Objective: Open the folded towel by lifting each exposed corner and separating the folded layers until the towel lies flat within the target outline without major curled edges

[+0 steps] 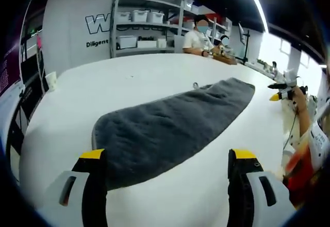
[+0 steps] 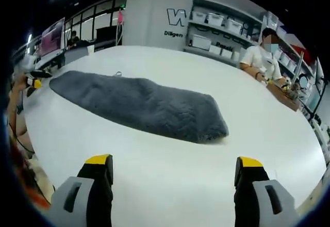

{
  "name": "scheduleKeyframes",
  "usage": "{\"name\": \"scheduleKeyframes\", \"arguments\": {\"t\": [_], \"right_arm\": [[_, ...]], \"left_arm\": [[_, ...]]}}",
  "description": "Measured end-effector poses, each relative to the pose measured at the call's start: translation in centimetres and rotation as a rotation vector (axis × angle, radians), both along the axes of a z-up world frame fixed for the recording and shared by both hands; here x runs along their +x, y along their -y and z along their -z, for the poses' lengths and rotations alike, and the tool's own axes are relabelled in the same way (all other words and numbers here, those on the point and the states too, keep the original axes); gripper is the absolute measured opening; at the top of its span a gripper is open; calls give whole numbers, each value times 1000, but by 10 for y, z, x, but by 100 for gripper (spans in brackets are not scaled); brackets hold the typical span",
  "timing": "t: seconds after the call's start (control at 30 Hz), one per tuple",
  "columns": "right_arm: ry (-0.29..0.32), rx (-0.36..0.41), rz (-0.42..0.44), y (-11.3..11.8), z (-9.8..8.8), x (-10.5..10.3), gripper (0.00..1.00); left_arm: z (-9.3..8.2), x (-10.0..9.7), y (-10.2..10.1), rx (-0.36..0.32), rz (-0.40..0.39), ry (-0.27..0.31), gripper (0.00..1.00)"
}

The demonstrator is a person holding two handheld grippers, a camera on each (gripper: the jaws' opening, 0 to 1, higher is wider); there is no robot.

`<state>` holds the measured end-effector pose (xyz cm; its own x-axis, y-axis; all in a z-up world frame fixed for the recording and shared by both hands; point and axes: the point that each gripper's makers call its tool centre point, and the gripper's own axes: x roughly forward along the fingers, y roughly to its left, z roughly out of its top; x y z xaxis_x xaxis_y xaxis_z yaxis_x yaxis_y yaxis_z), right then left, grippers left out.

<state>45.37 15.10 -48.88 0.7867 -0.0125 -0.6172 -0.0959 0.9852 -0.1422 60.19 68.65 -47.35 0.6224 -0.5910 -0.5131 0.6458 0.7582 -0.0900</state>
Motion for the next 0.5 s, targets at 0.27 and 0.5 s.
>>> {"name": "scheduleKeyframes", "arguments": {"t": [0.27,0.5], "right_arm": [[10,-17,-15,5,-4,2,97],[15,-33,-20,7,-6,1,96]], "left_arm": [[-9,53,-20,-27,-124,30,82],[-9,86,-28,-57,-178,56,69]]}}
